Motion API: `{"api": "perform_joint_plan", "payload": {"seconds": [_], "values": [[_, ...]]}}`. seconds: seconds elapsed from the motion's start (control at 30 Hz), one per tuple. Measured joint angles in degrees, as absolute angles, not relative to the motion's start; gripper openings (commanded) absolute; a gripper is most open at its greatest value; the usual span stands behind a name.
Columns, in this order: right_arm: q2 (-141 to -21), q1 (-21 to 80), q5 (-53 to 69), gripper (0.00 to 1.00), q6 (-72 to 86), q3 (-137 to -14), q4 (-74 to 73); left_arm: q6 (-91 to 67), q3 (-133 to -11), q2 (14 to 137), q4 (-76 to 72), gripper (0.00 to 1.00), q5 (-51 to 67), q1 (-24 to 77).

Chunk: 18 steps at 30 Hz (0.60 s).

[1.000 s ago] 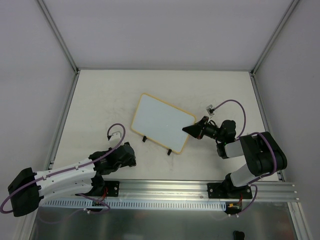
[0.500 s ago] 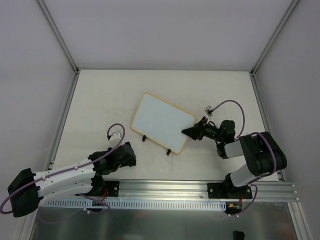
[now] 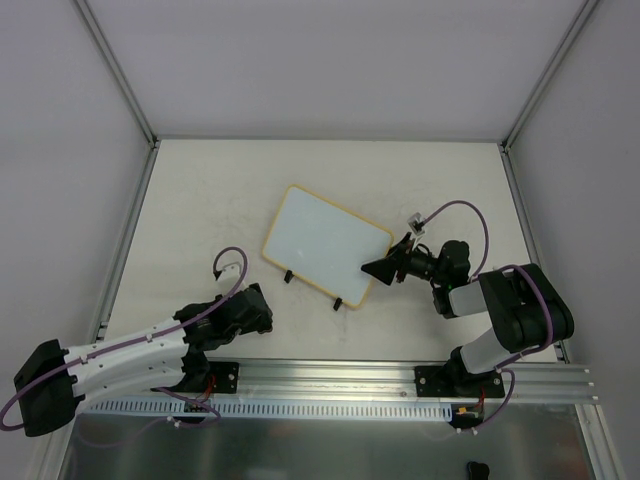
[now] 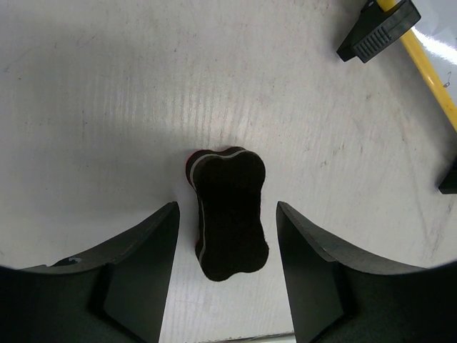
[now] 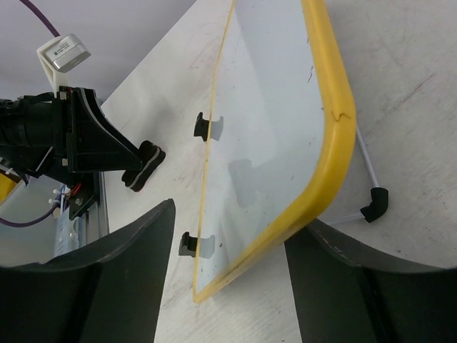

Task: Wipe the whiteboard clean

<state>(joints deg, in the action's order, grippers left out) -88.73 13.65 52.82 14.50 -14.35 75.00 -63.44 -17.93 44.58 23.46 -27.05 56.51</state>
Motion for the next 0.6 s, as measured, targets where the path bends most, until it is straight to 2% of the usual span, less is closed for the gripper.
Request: {"api": "perform_joint_plan", "payload": {"seconds": [0.13, 0.33, 0.5, 0.6], "values": [[-88.01, 13.47, 52.77, 0.82, 14.26, -13.76, 74.81, -63.44, -17.85, 43.79, 23.53, 0.57, -27.03, 56.51], [-86.30, 12.69, 52.58, 0.89, 14.09, -12.23, 74.61, -63.31, -17.85, 42.59, 23.53, 0.61, -27.00, 56.51], [-81.67, 10.59, 50.78, 0.94, 14.04, -8.88, 74.54, -62.78, -17.85, 41.10, 23.64, 0.75, -27.03, 56.51], [-75.07, 8.32, 48.84, 0.99, 14.31, -4.58, 74.11, -62.15, -17.85, 39.55, 23.99, 0.84, -27.07, 56.51]]}}
